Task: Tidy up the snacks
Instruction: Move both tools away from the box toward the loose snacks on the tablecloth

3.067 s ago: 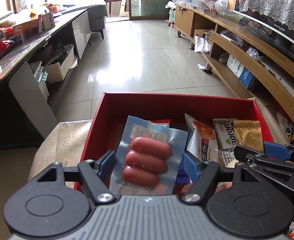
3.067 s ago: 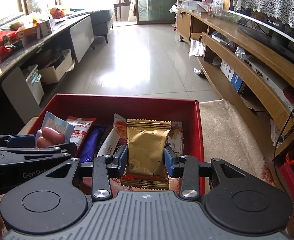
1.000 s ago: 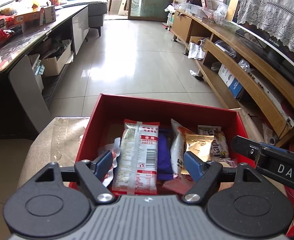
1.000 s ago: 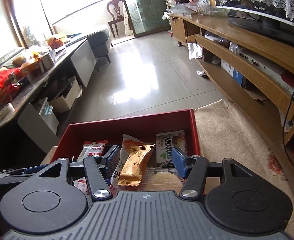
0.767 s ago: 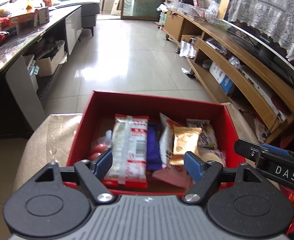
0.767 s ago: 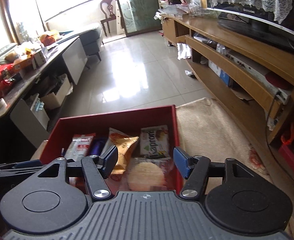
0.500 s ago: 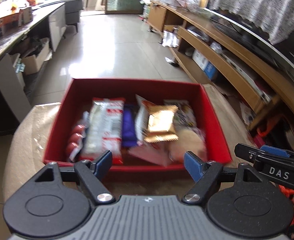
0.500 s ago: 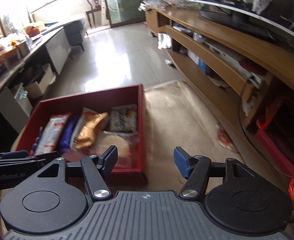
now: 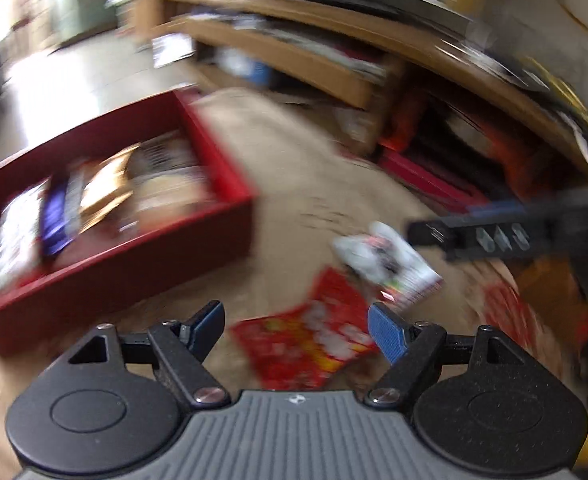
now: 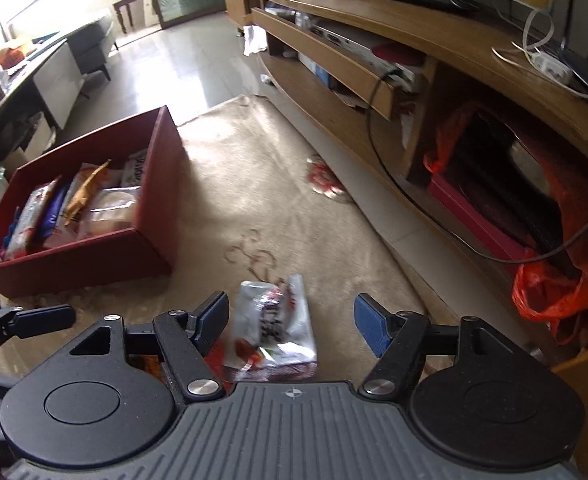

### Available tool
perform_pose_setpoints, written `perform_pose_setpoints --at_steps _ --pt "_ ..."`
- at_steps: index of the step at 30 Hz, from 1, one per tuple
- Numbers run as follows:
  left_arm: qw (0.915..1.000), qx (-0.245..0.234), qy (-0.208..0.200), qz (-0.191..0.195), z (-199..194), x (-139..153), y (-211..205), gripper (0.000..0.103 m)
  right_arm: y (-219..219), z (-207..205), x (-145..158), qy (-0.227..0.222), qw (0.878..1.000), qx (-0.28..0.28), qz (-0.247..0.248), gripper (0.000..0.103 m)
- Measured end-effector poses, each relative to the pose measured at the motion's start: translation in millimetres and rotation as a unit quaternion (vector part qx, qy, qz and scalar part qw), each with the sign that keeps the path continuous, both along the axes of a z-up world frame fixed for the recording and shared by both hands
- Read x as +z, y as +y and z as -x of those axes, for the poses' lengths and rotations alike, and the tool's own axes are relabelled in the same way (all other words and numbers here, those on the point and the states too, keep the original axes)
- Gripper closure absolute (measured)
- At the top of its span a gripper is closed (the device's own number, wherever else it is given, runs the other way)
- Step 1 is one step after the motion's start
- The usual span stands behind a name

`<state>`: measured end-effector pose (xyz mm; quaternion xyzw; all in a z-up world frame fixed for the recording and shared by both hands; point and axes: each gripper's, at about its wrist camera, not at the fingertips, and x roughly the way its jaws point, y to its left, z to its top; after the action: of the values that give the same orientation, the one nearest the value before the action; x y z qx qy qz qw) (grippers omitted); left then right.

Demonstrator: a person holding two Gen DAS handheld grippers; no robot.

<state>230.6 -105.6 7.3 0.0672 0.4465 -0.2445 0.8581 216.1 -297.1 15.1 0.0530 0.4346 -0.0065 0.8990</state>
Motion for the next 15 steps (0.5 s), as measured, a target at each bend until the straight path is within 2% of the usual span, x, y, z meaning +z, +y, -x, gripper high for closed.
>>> perform_pose_setpoints --at_steps 3,6,15 --pt "0.9969 -0.076 -0.002 -0.023 -2 -4 -17 0.029 -14 1 -3 0.007 1.000 -0.008 -0.020 0.028" --pt "0.9913 -0.126 0.026 -0.029 -13 -8 -25 0.029 -21 1 -5 0.011 0.999 -0.010 -0.039 0.027" --pt "0.9691 -0.226 0.050 -0.086 -32 -33 -41 0.028 -19 -5 -14 0.029 0.999 0.012 -0.034 0.025"
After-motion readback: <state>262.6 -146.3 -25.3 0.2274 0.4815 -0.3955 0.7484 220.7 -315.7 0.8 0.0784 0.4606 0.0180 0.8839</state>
